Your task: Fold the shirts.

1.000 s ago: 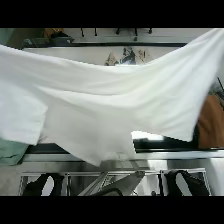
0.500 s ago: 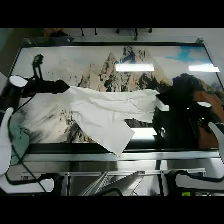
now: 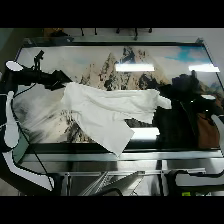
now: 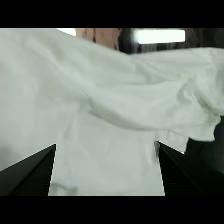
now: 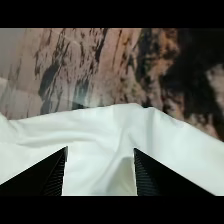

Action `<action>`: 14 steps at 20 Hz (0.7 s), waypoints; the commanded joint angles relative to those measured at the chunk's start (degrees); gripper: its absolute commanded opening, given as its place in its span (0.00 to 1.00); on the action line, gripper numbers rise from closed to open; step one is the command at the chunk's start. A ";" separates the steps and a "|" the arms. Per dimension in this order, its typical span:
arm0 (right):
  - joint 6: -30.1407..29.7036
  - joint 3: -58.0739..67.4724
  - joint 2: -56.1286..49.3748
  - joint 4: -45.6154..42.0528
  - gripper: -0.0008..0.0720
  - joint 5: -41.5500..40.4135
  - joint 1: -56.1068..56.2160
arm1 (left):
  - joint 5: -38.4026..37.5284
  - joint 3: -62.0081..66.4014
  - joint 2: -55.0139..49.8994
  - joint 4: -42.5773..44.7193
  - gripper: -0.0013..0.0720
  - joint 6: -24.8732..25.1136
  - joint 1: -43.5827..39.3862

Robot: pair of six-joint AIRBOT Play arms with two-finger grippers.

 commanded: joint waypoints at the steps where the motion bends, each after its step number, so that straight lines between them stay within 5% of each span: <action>1: 9.90 1.03 6.91 -15.37 0.68 7.96 -5.49 | -9.75 -10.40 6.05 0.13 0.96 -4.11 0.35; 3: 14.34 0.63 9.86 -23.06 0.68 12.63 -7.74 | -5.60 -25.75 12.92 0.13 0.96 -3.96 -1.53; 8: 16.39 -7.67 12.50 -24.26 0.68 15.98 -6.67 | 13.57 -57.11 26.43 -0.72 0.96 -3.85 -8.59; 14: 16.33 -15.02 10.88 -23.15 0.68 13.16 -2.71 | 30.93 -68.11 28.94 -6.49 0.96 -3.87 -18.56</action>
